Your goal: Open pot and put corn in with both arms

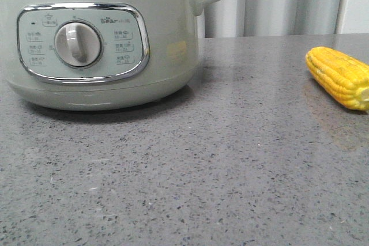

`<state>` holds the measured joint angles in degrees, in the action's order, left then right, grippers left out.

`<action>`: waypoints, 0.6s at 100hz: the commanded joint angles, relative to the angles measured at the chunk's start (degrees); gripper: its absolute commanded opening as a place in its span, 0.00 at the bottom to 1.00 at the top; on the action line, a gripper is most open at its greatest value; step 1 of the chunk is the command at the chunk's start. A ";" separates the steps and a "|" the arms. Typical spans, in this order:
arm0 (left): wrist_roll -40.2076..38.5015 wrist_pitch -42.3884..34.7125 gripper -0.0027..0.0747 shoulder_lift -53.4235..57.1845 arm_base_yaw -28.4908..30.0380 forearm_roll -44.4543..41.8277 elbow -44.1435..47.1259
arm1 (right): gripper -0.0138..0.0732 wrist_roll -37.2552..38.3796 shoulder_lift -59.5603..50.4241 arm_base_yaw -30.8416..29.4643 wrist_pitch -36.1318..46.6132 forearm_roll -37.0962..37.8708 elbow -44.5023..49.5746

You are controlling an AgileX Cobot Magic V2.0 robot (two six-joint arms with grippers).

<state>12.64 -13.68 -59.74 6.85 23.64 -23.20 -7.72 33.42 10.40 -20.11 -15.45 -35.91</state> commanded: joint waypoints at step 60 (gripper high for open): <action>-0.25 -10.62 0.42 -8.36 -0.95 0.10 -1.36 | 0.79 -0.52 0.31 -0.25 4.29 -0.45 -2.21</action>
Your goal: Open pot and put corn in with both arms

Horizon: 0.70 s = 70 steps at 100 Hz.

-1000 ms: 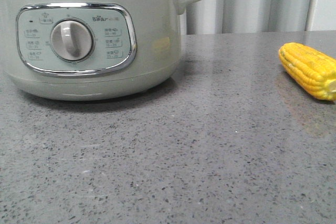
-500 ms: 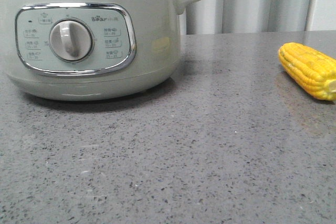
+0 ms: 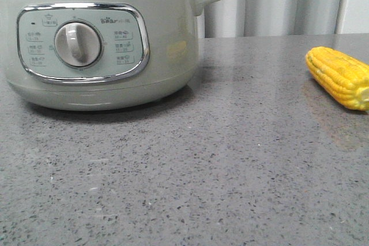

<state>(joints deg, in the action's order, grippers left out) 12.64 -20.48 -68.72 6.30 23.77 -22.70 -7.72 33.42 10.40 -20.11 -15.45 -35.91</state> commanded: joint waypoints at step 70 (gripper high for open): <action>-0.25 13.57 0.60 35.36 -0.62 -0.03 -2.80 | 0.79 -0.52 36.52 -3.84 8.11 -0.62 -11.66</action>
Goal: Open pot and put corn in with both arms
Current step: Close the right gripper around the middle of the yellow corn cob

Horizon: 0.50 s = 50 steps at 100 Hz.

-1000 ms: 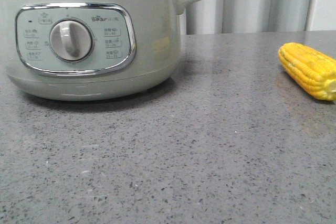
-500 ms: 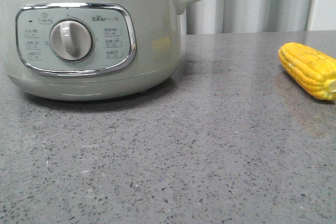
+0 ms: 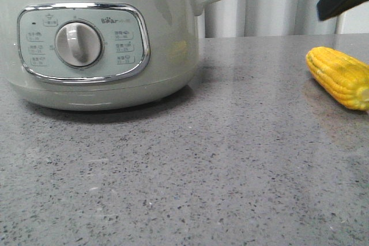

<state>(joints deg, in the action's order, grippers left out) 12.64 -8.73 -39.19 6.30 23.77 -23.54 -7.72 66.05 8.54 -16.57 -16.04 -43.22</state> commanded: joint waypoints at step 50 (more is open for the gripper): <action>-0.25 18.75 0.22 28.31 -1.84 0.41 -1.96 | 0.17 -0.52 15.60 -4.25 -6.05 -3.59 -12.87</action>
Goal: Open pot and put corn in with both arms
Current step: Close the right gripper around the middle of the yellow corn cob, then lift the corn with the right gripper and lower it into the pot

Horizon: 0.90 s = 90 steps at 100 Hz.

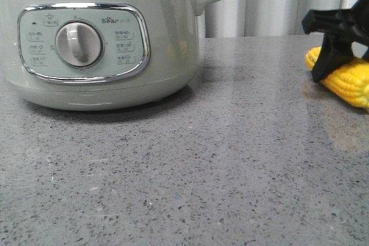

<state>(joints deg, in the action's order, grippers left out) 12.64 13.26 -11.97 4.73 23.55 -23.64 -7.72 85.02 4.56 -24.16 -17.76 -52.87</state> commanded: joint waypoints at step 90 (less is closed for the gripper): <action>6.00 20.20 0.01 2.17 -5.76 14.81 -1.87 | 0.71 -0.52 11.40 28.27 7.26 -9.74 -38.73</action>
<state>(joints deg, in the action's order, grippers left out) 14.78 31.91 -9.00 0.93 36.68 -23.64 -7.72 98.74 32.79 -18.31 -26.94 -88.02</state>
